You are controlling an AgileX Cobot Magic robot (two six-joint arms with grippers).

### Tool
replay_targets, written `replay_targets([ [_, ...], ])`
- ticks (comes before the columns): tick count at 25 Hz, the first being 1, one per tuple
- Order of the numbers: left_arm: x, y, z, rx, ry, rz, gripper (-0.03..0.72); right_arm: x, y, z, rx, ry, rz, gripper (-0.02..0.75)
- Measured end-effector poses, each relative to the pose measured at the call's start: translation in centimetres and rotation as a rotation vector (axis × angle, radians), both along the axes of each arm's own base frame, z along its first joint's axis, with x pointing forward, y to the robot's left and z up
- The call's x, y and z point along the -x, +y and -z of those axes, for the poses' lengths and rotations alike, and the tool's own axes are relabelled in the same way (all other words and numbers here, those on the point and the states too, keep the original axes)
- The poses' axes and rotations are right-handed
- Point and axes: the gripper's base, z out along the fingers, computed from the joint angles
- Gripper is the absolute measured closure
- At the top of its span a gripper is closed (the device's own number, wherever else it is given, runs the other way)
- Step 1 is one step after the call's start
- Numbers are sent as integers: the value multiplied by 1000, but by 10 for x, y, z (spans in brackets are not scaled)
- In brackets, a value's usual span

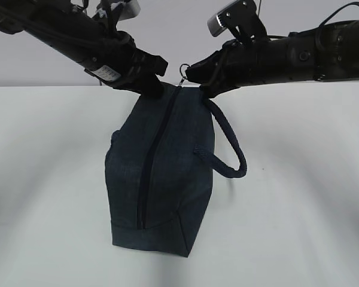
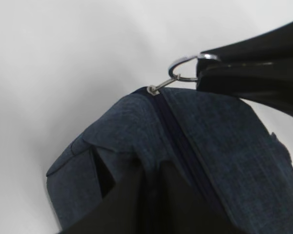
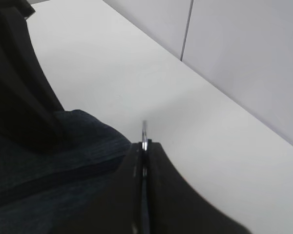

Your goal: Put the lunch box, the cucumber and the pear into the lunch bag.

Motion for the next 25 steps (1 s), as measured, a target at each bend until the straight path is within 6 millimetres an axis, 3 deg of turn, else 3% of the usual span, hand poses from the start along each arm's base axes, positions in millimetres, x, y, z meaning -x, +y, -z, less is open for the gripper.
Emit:
replay_targets([
  [15, 2, 0, 0, -34, -29, 80, 671, -1, -2, 1, 8, 4, 21, 738],
  [25, 2, -1, -1, -28, -28, 84, 671, -2, -12, -2, -83, 57, 26, 738],
])
